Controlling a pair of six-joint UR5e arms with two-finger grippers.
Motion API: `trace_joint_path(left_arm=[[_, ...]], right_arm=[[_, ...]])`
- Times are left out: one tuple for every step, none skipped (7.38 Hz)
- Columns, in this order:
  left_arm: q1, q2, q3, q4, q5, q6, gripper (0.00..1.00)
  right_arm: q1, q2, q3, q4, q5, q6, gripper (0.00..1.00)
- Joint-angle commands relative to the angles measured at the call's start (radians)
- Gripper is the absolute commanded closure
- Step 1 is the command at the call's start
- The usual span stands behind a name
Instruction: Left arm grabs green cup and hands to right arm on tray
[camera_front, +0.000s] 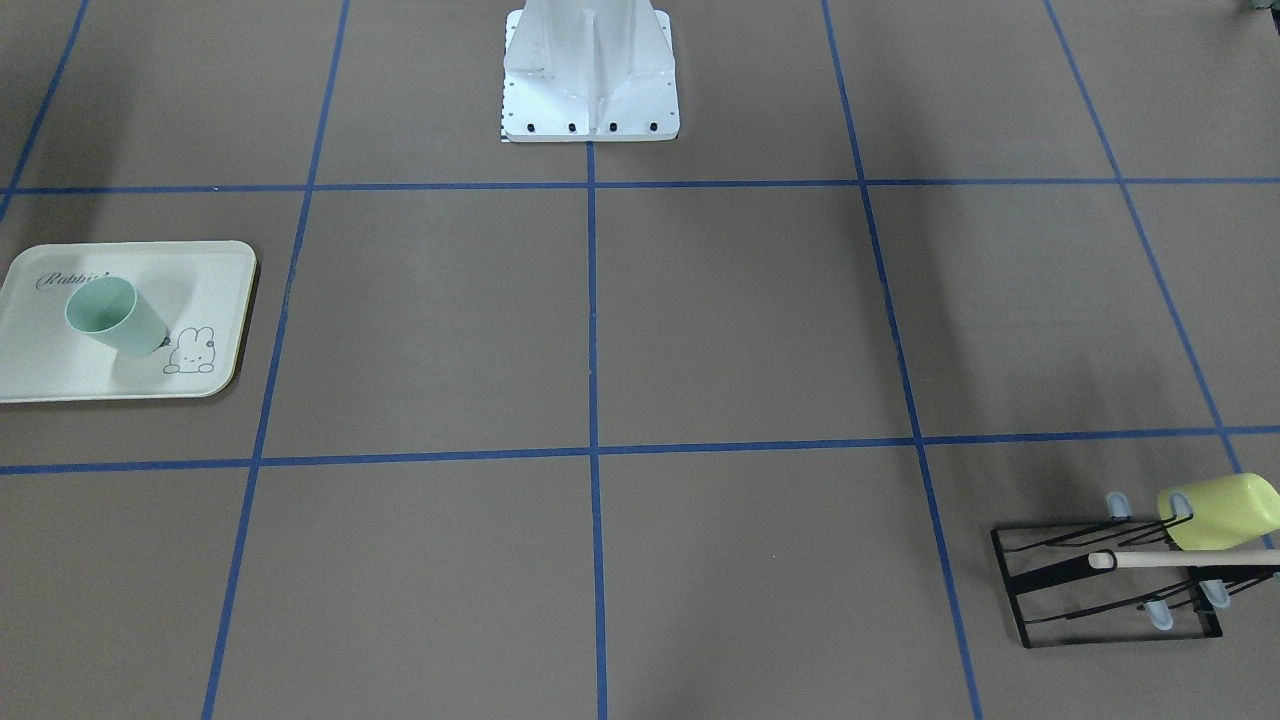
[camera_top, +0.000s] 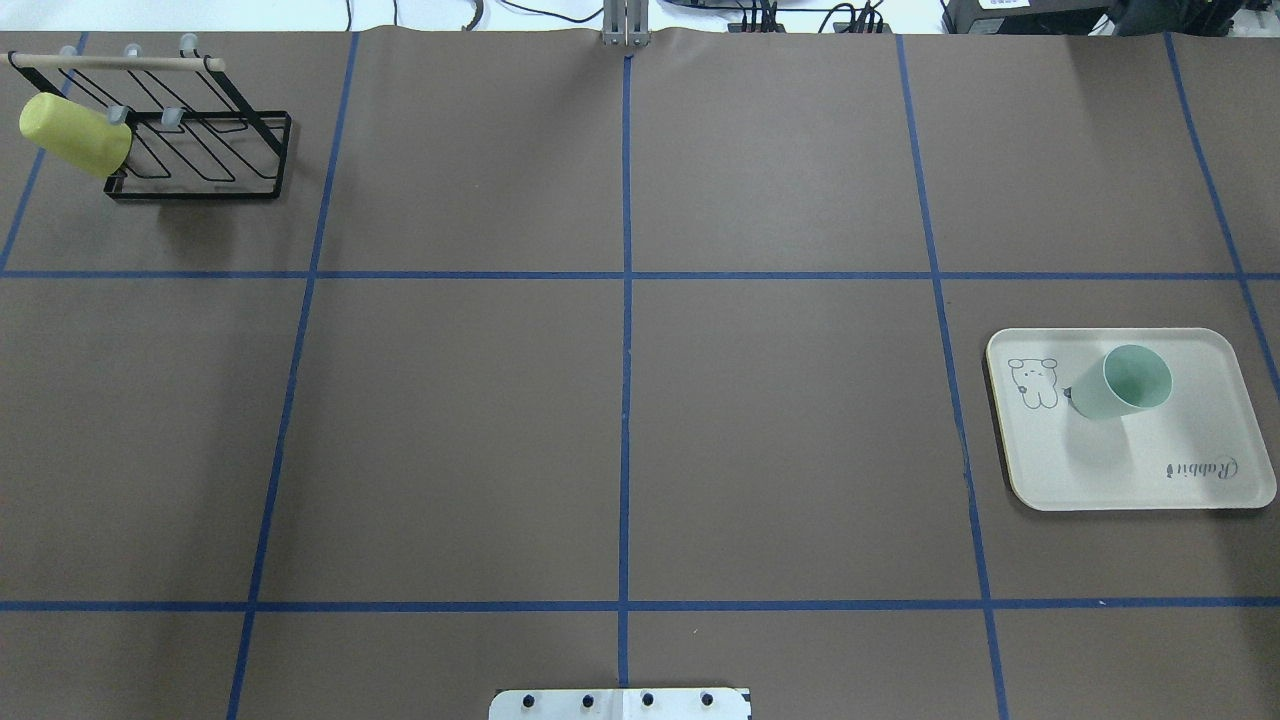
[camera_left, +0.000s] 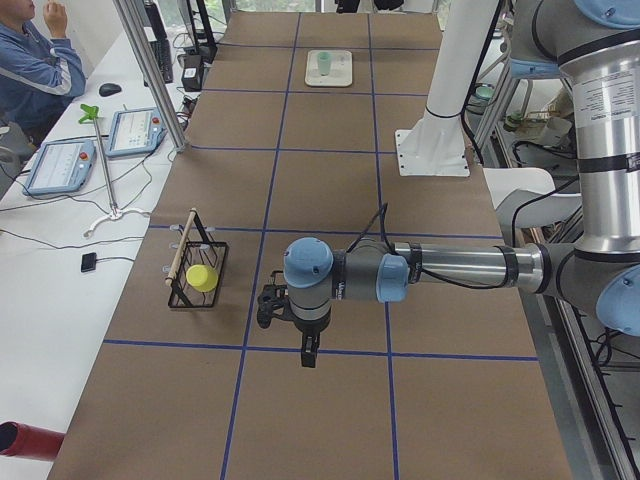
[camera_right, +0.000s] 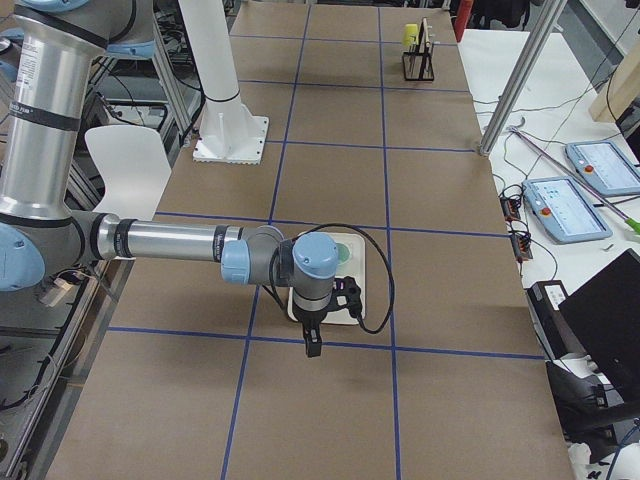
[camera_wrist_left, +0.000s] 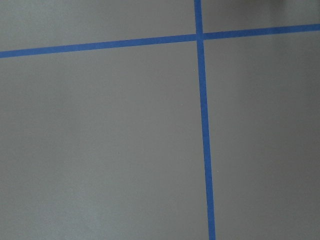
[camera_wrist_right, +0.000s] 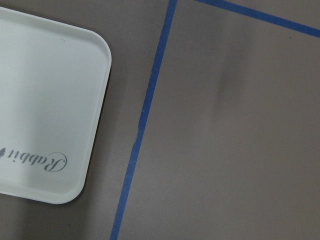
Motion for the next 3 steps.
trace_joint_path(left_arm=[[0.000,-0.001,0.000,0.000,0.000,0.000,0.00],[0.000,-0.002,0.000,0.000,0.000,0.000,0.00],[0.002,-0.006,0.000,0.000,0.000,0.000,0.00]], right_arm=[[0.000,-0.001,0.001,0.002,0.001,-0.004,0.00],[-0.002,-0.001,0.000,0.002,0.001,-0.006,0.00],[0.000,-0.001,0.001,0.002,0.001,-0.007,0.00]])
